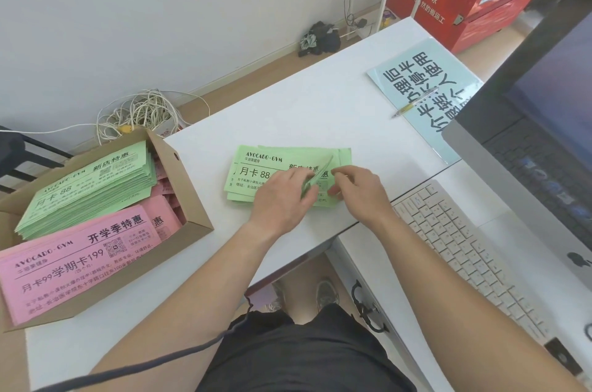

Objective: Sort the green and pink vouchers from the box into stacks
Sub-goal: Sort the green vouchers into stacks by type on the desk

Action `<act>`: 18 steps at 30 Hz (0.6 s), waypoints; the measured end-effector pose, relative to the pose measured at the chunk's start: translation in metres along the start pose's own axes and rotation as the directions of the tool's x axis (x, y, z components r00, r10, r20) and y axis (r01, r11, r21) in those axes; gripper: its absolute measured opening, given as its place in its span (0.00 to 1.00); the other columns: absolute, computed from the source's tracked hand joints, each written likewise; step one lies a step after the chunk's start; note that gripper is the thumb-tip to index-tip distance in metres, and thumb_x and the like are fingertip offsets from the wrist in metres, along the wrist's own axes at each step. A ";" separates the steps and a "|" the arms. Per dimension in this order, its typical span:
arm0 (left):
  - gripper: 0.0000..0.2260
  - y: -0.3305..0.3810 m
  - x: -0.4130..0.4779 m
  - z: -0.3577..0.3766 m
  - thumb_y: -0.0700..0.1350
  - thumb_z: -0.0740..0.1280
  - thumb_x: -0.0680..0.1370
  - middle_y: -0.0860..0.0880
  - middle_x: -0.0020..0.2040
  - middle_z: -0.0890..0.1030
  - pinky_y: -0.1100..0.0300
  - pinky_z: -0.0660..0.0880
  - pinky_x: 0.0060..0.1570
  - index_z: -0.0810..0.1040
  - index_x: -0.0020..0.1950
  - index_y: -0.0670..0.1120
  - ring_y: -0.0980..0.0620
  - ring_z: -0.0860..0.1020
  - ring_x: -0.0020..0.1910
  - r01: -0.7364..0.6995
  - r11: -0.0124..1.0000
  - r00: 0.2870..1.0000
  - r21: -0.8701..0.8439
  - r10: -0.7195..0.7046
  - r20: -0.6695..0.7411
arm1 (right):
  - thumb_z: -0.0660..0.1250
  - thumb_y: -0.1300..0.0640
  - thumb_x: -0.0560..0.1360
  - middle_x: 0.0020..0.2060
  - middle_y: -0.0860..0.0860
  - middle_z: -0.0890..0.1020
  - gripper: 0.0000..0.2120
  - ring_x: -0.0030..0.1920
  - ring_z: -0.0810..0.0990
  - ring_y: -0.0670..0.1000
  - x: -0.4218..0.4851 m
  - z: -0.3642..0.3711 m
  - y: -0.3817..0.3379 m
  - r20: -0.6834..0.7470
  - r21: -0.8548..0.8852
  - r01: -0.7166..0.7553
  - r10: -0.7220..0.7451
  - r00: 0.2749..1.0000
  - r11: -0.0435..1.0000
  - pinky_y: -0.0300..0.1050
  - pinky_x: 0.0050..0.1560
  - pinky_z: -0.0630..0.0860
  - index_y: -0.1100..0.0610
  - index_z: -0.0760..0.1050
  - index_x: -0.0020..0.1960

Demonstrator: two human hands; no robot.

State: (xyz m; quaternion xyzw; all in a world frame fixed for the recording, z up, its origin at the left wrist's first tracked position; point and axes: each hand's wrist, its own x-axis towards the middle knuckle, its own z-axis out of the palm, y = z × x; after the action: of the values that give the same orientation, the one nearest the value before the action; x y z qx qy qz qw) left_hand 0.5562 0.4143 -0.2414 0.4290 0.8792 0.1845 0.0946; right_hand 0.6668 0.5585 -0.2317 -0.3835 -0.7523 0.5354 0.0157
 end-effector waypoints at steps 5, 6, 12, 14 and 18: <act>0.16 0.000 -0.003 0.003 0.59 0.62 0.81 0.56 0.58 0.81 0.52 0.78 0.50 0.77 0.64 0.53 0.51 0.77 0.59 -0.015 1.000 1.000 0.021 0.015 -0.010 | 0.65 0.45 0.79 0.40 0.55 0.87 0.12 0.36 0.87 0.54 0.006 0.009 -0.031 0.087 0.125 -0.170 0.160 0.983 0.977 0.49 0.38 0.83 0.55 0.76 0.49; 0.15 -0.001 -0.003 0.003 0.60 0.63 0.80 0.57 0.58 0.80 0.52 0.78 0.50 0.76 0.63 0.54 0.52 0.77 0.59 -0.020 1.000 1.000 0.024 0.020 0.008 | 0.66 0.50 0.78 0.41 0.57 0.86 0.10 0.37 0.87 0.56 0.010 0.011 -0.034 0.082 0.075 -0.175 0.169 0.982 0.982 0.52 0.41 0.85 0.57 0.75 0.48; 0.41 -0.021 -0.007 -0.019 0.66 0.75 0.67 0.53 0.70 0.71 0.53 0.67 0.70 0.67 0.74 0.51 0.53 0.66 0.71 0.064 0.984 0.998 -0.165 -0.059 0.035 | 0.60 0.64 0.76 0.47 0.56 0.86 0.13 0.43 0.86 0.55 0.022 0.000 -0.045 0.099 0.012 -0.080 0.078 0.992 0.997 0.50 0.39 0.85 0.55 0.77 0.57; 0.52 -0.037 -0.002 -0.036 0.67 0.78 0.62 0.50 0.75 0.66 0.51 0.58 0.76 0.59 0.79 0.49 0.48 0.59 0.75 0.128 0.979 0.991 -0.158 -0.134 -0.028 | 0.60 0.64 0.76 0.47 0.55 0.86 0.14 0.45 0.86 0.54 0.029 -0.009 -0.053 0.102 0.057 -0.037 0.031 0.994 0.998 0.52 0.41 0.85 0.53 0.77 0.58; 0.58 -0.072 0.018 -0.061 0.67 0.78 0.61 0.46 0.81 0.56 0.48 0.45 0.80 0.50 0.81 0.51 0.43 0.48 0.80 0.173 0.984 0.984 0.042 -0.172 -0.038 | 0.59 0.65 0.77 0.48 0.55 0.86 0.15 0.48 0.87 0.56 0.063 -0.024 -0.070 0.083 0.163 -0.029 0.015 0.996 0.986 0.58 0.46 0.85 0.52 0.78 0.57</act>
State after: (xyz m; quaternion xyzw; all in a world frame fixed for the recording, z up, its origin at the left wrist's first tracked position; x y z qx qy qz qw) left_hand 0.4732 0.3730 -0.2146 0.3502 0.9184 0.1630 0.0855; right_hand 0.5939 0.6059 -0.1886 -0.3671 -0.7015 0.6108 0.0106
